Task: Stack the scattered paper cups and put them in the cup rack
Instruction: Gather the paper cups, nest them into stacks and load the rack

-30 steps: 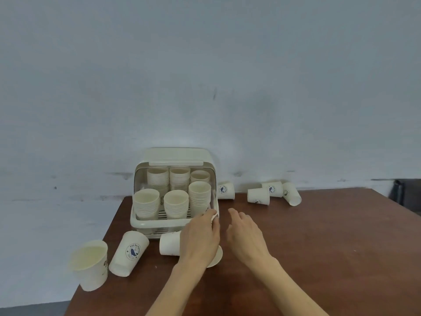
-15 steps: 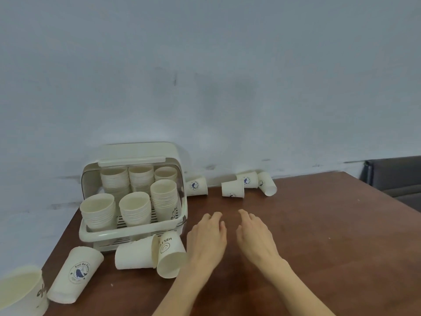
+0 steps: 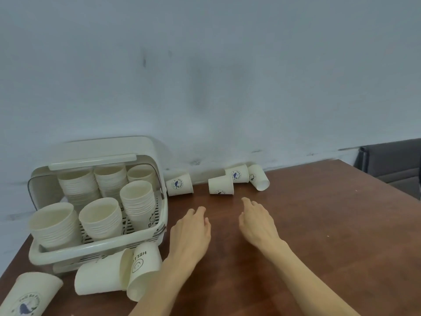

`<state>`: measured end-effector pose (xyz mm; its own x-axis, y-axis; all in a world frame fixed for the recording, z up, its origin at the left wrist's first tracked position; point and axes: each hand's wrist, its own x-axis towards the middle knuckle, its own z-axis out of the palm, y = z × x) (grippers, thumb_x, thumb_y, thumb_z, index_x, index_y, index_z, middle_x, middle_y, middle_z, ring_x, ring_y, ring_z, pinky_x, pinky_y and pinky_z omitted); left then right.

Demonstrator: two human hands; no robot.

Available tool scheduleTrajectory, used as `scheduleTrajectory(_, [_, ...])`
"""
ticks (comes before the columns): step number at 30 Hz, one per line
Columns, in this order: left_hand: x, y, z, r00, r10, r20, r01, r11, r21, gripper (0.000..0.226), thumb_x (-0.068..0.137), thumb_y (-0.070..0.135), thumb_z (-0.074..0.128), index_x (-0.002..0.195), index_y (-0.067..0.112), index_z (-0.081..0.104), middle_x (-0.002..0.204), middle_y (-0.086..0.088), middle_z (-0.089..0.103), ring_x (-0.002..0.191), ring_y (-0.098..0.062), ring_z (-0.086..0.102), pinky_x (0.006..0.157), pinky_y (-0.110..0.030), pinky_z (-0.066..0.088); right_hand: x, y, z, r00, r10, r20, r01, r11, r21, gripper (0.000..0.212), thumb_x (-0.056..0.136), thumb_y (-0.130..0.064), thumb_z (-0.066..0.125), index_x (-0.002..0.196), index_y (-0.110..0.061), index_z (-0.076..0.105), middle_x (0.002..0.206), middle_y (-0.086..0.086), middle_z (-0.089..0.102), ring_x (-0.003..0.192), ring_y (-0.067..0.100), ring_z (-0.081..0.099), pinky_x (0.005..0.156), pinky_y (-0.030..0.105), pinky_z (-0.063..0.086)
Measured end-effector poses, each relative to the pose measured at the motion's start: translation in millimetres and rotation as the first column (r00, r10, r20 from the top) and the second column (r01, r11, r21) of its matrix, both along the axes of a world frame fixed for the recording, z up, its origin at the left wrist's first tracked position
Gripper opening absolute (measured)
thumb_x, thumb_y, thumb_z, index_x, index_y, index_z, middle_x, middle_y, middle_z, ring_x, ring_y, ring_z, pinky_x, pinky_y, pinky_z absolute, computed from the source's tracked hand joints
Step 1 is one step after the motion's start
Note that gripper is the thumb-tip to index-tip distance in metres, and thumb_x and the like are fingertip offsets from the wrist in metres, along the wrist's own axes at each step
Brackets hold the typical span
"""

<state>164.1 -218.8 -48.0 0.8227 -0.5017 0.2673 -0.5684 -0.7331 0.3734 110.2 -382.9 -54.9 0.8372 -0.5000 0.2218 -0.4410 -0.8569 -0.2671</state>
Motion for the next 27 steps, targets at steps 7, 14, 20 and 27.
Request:
scheduleTrajectory(7, [35.4, -21.6, -3.3, 0.999, -0.007, 0.032, 0.002, 0.989, 0.148, 0.030, 0.100, 0.030, 0.036, 0.126, 0.021, 0.046, 0.108, 0.000, 0.054, 0.096, -0.025, 0.059, 0.066, -0.033, 0.037, 48.3, -23.1, -11.3, 0.999, -0.034, -0.010, 0.034, 0.999, -0.007, 0.025, 0.092, -0.014, 0.040, 0.116, -0.010, 0.047, 0.108, 0.010, 0.059, 0.102, 0.031, 0.054, 0.078, 0.038, 0.040])
scheduleTrajectory(14, [73.0, -38.6, 2.2, 0.997, -0.014, 0.076, -0.005, 0.969, 0.248, 0.020, 0.096, 0.024, 0.042, 0.113, 0.014, 0.046, 0.109, -0.007, 0.056, 0.095, -0.029, 0.059, 0.063, -0.035, 0.037, 86.9, -41.2, -17.8, 0.996, -0.094, -0.006, 0.094, 0.995, 0.040, 0.014, 0.093, -0.016, 0.042, 0.101, -0.006, 0.049, 0.104, 0.014, 0.062, 0.100, 0.035, 0.056, 0.079, 0.040, 0.043])
scheduleTrajectory(20, [97.9, -55.5, -2.9, 0.992, 0.013, 0.122, -0.049, 0.953, 0.298, 0.041, 0.094, 0.020, 0.047, 0.133, 0.010, 0.040, 0.112, -0.010, 0.057, 0.095, -0.030, 0.061, 0.062, -0.034, 0.037, 108.8, -46.6, -21.2, 0.994, -0.113, 0.002, 0.110, 0.973, 0.203, 0.022, 0.092, -0.017, 0.041, 0.105, -0.003, 0.054, 0.107, 0.019, 0.061, 0.102, 0.038, 0.055, 0.075, 0.037, 0.040])
scheduleTrajectory(27, [113.1, -68.1, -10.5, 0.986, 0.033, 0.165, -0.094, 0.921, 0.379, 0.056, 0.091, 0.018, 0.055, 0.141, 0.006, 0.033, 0.115, -0.013, 0.057, 0.098, -0.030, 0.062, 0.062, -0.034, 0.039, 116.0, -43.2, -25.5, 0.986, -0.129, 0.108, 0.096, 0.959, 0.267, 0.016, 0.091, -0.016, 0.042, 0.088, -0.008, 0.056, 0.097, 0.017, 0.064, 0.091, 0.037, 0.056, 0.066, 0.034, 0.035])
